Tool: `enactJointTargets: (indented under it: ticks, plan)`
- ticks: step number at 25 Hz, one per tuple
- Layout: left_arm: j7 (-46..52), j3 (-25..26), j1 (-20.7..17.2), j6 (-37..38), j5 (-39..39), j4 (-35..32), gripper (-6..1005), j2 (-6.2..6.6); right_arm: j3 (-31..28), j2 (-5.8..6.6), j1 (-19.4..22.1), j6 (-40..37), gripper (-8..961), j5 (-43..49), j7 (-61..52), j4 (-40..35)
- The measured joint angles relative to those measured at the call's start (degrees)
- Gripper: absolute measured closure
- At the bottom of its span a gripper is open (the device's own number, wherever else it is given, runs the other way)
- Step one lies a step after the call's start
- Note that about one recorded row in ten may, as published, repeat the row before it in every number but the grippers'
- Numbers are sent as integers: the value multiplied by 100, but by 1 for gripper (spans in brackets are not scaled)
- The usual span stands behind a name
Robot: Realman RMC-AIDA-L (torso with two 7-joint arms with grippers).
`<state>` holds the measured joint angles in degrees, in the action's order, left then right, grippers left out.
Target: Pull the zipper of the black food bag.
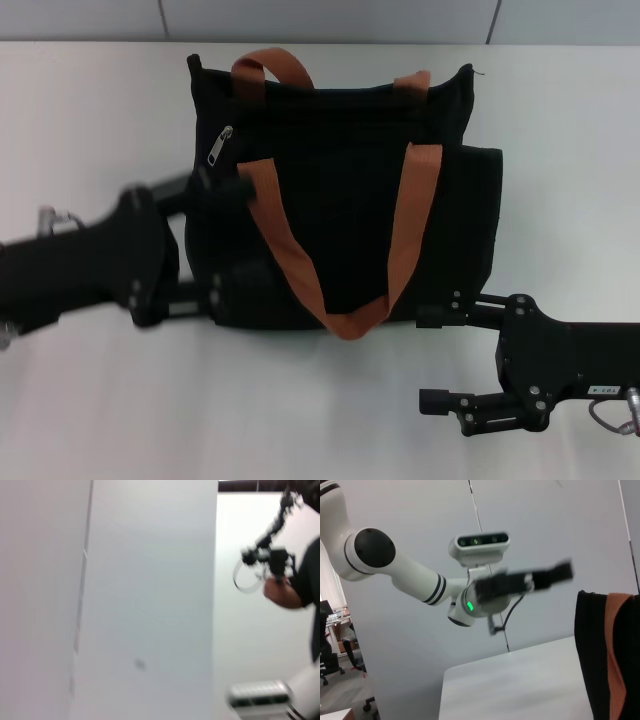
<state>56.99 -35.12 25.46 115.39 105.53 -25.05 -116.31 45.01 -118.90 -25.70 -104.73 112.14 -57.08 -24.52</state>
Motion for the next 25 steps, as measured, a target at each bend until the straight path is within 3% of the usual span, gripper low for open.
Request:
enactJointTargets:
  ticks: [1, 5, 7, 8, 12, 15, 25]
  plan:
    - [-24, 15, 75, -2, -573, -6, 185, -29, -1, 0, 2, 0, 117, 0, 1, -1]
    - [-23, 46, 91, -58, -1132, -19, 186, 4, -1, -1, 5, -4, 118, 0, 6, -5]
    - [63, 66, 95, -404, -1464, -205, 186, 176, -1, 2, 5, -6, 118, 0, 11, -9]
    - [63, 66, 95, -404, -1464, -205, 186, 176, -1, 2, 5, -6, 118, 0, 11, -9]
    - [146, 23, 106, -999, -1305, -360, 186, 513, -1, 7, 13, -12, 118, 0, 7, -19]
    - [263, 29, 112, -1247, -1004, -532, 186, 626, -1, 7, 9, -13, 118, 0, -7, -24]
    - [563, 48, 108, -1725, 75, -956, 185, 700, -8, 24, -8, -11, 119, -16, -53, -27]
